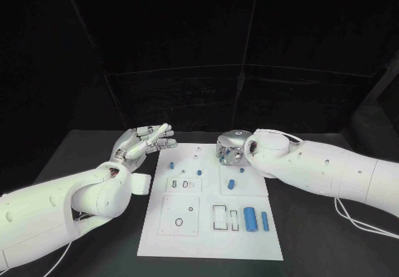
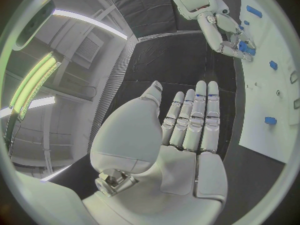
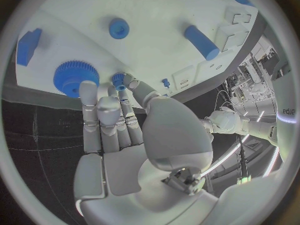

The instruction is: Assemble the parts on the task board

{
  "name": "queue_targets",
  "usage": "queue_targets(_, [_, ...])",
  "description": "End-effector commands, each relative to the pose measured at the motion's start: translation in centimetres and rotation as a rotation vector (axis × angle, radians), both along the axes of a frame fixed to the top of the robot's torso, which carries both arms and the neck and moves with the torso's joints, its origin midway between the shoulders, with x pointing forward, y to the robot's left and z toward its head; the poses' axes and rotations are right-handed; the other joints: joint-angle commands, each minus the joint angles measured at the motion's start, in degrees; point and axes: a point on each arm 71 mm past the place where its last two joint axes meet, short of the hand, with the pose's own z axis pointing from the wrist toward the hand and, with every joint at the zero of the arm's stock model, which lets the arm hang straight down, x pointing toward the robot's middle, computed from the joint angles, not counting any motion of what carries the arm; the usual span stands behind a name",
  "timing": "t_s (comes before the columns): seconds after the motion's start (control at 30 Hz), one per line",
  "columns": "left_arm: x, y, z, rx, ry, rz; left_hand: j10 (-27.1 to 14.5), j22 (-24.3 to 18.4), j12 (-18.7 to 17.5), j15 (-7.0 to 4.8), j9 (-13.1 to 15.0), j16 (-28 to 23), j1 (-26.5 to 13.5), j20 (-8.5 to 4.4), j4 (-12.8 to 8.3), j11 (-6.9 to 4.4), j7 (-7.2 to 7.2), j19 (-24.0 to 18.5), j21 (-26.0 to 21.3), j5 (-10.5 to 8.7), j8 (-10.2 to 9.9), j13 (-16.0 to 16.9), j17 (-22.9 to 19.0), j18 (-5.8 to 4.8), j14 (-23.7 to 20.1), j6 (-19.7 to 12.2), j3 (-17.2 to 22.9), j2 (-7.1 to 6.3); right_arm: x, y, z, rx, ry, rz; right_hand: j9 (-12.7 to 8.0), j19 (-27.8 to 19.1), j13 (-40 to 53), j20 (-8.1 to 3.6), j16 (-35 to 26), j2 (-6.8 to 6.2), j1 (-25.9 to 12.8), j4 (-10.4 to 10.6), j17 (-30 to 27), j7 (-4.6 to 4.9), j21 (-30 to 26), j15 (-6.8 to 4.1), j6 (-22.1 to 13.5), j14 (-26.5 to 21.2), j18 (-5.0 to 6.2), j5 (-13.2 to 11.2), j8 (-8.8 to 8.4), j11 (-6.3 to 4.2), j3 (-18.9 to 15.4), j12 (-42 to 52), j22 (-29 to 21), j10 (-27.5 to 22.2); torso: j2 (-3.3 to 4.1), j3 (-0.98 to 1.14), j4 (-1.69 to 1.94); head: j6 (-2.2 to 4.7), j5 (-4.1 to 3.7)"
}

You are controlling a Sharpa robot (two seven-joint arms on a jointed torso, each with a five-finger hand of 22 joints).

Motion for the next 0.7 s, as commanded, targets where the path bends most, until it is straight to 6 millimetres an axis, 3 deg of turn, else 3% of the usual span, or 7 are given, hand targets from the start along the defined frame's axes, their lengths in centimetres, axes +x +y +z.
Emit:
queue_targets(0.03, [0.00,-0.08,0.13,-0.002,-0.007,-0.015,0.0,-0.1,-0.2,0.16,0.0,-0.3,-0.6,0.03,0.0,0.03,0.15,0.3,-0.4,-0.21,-0.4,0.0,0.0,0.75,-0.1,0.2,-0.3,0.01,0.06,-0.03,0.43,0.003,-0.048,-0.011,0.0,0.0,0.0,0.25,0.3,-0.67,0.0,0.5,0.0,0.01,0.3,0.07,-0.4,-0.4,-0.47,-0.2,-0.17,-0.10,0.0,-0.1,0.0,-0.5,0.00,-0.05,0.06,-0.14,-0.20])
queue_targets(0.43, [-0.03,-0.06,0.12,-0.002,-0.004,-0.018,0.0,-0.1,-0.2,0.16,0.0,-0.3,-0.6,0.03,0.0,0.03,0.15,0.3,-0.4,-0.21,-0.4,0.0,0.0,0.75,-0.1,0.2,-0.3,0.01,-0.17,-0.41,0.52,0.001,-0.053,-0.015,0.1,0.2,0.0,0.28,0.7,-0.64,0.0,0.8,0.5,0.01,0.5,0.07,-0.2,-0.3,-0.52,-0.1,0.02,-0.14,0.0,0.1,0.3,-0.6,0.07,-0.08,0.10,-0.42,-0.54])
queue_targets(0.7, [-0.05,-0.08,0.10,-0.003,-0.001,-0.021,0.0,-0.2,-0.3,0.19,0.0,-0.4,-0.7,0.04,0.0,0.05,0.15,0.2,-0.4,-0.20,-0.4,0.0,0.0,0.74,-0.1,0.1,-0.4,0.04,-0.33,-0.56,0.35,-0.017,-0.031,-0.013,0.2,0.8,0.2,0.22,1.6,-0.44,0.0,1.3,1.3,0.00,1.1,-0.04,0.6,0.0,-0.65,0.0,0.28,-0.29,0.2,0.7,1.1,0.3,-0.01,-0.10,0.32,-0.52,-0.73])
